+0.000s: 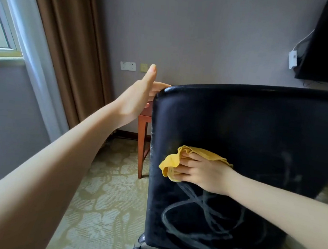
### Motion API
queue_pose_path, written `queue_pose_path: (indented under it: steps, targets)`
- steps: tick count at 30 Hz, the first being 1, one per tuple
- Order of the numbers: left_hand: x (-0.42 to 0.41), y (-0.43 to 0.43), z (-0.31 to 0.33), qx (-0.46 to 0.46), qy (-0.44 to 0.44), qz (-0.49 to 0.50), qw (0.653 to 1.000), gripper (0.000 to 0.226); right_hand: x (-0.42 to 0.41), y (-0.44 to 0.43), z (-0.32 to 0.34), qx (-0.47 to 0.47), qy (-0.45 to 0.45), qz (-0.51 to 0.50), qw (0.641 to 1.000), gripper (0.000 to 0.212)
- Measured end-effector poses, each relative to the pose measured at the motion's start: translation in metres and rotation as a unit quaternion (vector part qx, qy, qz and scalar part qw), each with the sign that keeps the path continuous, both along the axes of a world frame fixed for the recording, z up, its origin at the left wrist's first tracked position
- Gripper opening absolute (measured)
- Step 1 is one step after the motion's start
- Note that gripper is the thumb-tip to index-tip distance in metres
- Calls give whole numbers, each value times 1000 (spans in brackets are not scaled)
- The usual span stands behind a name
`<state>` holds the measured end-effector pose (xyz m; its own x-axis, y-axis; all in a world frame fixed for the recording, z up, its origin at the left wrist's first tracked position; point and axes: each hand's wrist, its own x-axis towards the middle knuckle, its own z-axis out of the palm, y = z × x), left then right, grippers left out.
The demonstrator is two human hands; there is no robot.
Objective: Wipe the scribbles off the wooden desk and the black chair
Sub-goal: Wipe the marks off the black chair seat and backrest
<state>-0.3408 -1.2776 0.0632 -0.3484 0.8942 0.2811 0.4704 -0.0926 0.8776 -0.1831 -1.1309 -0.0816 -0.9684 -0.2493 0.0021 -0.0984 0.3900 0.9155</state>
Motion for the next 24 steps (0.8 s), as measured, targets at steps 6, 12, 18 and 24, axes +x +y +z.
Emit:
queue_pose_path:
  steps: [6, 12, 18, 24]
  targets:
    - [-1, 4, -10, 63, 13, 2, 998, 56, 21, -8, 36, -8, 15, 103, 995, 37]
    - [-1, 4, -16, 87, -2, -1, 996, 59, 6, -4, 100, 110, 135, 147, 974, 43]
    - [-3, 1, -11, 48, -87, -32, 994, 71, -41, -14, 99, 32, 194, 113, 974, 35]
    - [-1, 11, -23, 123, 59, 74, 988, 43, -35, 0, 45, 30, 141, 55, 988, 44]
